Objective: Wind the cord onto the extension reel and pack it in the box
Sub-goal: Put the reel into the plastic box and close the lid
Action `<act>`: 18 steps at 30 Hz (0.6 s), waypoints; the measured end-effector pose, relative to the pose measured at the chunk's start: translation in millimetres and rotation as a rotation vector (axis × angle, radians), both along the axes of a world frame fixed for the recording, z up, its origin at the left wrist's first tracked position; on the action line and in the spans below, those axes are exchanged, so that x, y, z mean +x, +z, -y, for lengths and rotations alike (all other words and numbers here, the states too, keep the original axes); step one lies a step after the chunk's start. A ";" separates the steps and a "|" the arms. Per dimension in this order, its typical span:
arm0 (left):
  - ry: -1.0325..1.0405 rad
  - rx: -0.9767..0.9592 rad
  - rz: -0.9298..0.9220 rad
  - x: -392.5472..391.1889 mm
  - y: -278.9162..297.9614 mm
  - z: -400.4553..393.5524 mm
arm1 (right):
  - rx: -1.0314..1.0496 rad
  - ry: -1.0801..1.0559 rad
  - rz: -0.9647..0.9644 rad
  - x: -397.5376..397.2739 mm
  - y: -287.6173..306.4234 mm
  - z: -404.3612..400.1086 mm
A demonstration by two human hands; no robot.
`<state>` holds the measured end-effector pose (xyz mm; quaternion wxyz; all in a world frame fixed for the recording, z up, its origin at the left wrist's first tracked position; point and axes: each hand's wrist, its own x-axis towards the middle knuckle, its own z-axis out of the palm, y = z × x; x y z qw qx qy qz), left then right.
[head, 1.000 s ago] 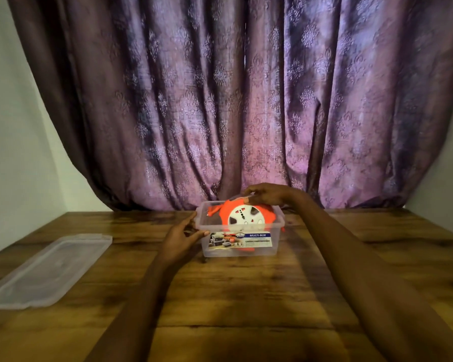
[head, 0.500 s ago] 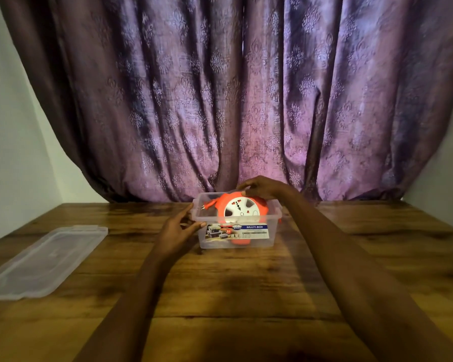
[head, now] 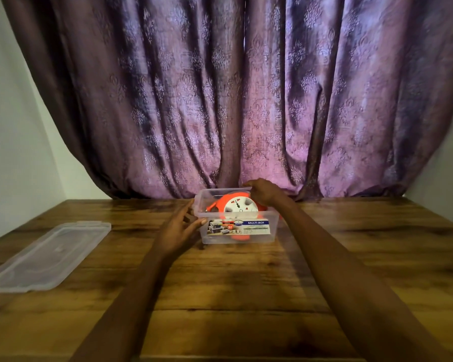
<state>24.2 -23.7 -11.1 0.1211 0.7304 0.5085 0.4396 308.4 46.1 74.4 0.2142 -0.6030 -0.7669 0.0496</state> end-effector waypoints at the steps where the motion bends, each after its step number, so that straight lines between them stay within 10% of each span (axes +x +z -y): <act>1: 0.030 0.017 -0.038 -5.7 -0.2 2.0 | 0.021 -0.012 -0.016 -1.1 -0.2 1.8; 10: 0.843 -0.113 -0.491 -132.6 -7.8 26.0 | 0.330 0.266 -0.202 -77.1 7.8 23.0; 18: 0.918 -0.234 -0.478 -173.7 -22.0 52.6 | 0.397 0.464 -0.128 -158.5 -13.3 35.0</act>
